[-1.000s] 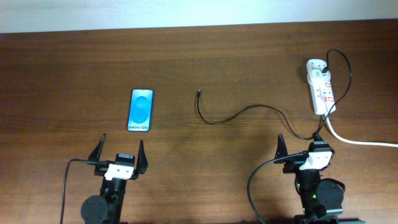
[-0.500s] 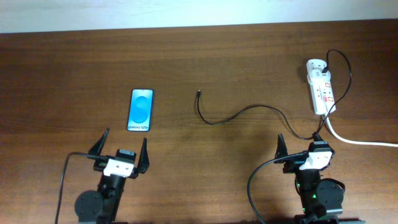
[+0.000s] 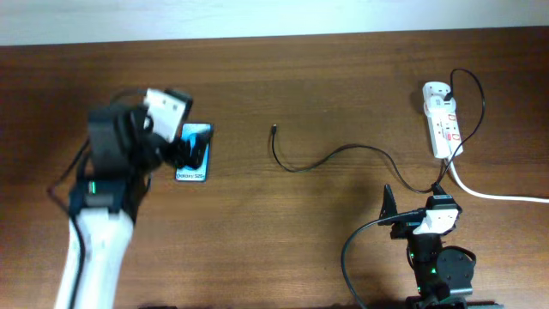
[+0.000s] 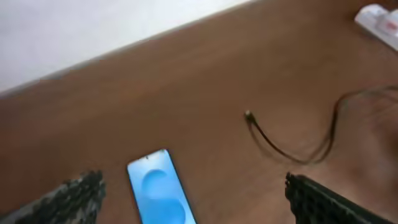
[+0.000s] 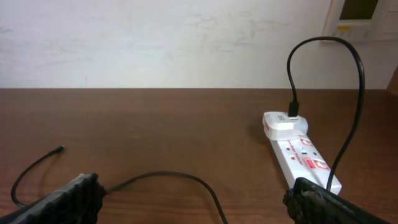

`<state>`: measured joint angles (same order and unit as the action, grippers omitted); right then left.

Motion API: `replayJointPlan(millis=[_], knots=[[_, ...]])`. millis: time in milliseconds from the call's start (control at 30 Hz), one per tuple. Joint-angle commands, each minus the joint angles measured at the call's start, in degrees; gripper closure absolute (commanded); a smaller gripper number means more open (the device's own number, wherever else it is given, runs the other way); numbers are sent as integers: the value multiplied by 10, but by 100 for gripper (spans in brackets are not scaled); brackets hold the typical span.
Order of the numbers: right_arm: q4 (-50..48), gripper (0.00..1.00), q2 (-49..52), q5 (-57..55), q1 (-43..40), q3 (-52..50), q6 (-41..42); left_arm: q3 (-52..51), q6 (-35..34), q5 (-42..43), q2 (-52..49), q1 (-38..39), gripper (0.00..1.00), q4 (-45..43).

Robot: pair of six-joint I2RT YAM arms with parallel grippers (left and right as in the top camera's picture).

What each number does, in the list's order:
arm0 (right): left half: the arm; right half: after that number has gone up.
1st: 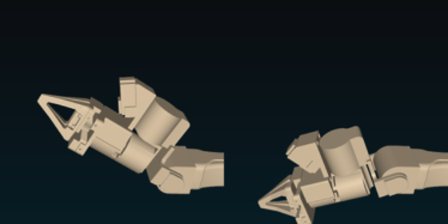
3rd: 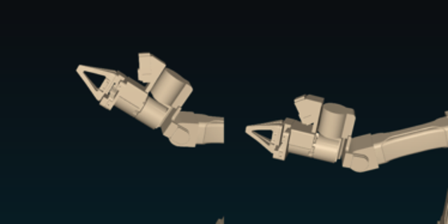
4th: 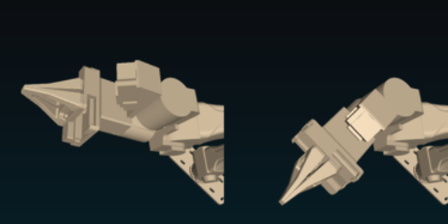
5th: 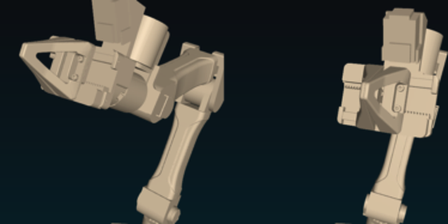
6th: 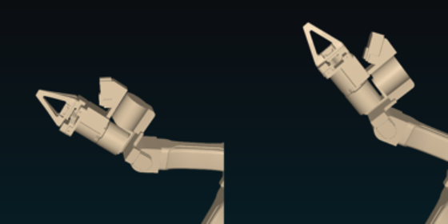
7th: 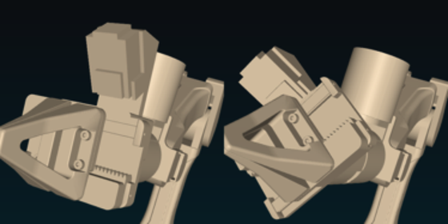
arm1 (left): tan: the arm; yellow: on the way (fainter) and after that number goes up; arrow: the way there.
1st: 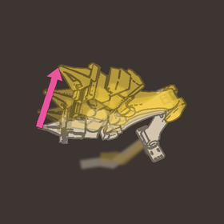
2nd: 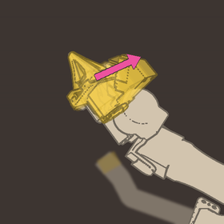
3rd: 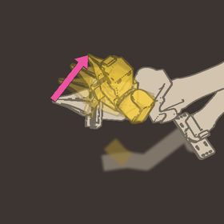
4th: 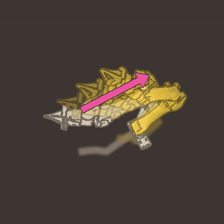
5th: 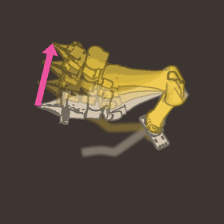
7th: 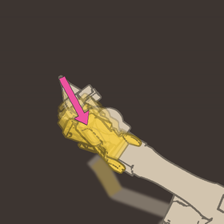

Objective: Plug charger to phone and switch on socket
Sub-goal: 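Reach the left gripper down over the blue phone and grasp it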

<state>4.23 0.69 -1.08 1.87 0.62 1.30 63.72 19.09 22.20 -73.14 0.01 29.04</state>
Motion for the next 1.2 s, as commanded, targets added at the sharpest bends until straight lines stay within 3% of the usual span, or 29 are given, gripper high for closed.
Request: replayJointPlan(millis=[0, 200, 333, 400, 533, 600, 733, 1167], knots=[[3, 2, -3, -9, 4, -3, 0, 121, -3, 9, -110, -2, 1, 65], [3, 2, -3, -9, 4, -3, 0, 330, -1, 8, -314, -2, 1, 242], [3, 2, -3, -9, 4, -3, 0, 348, -4, 8, -377, -1, 1, 288], [3, 2, -3, -9, 4, -3, 0, 348, -44, 36, -380, -1, 1, 310], [3, 1, -3, -9, 4, -3, 0, 348, -51, 34, -380, -1, 1, 304], [3, 2, -3, -9, 4, -3, 0, 349, -171, -88, -389, 3, 9, 294], [3, 2, -3, -9, 4, -3, 0, 349, -212, -163, -422, 21, 1, 296], [3, 2, -3, -9, 4, -3, 0, 348, -179, -212, -523, 54, 1, 302]])
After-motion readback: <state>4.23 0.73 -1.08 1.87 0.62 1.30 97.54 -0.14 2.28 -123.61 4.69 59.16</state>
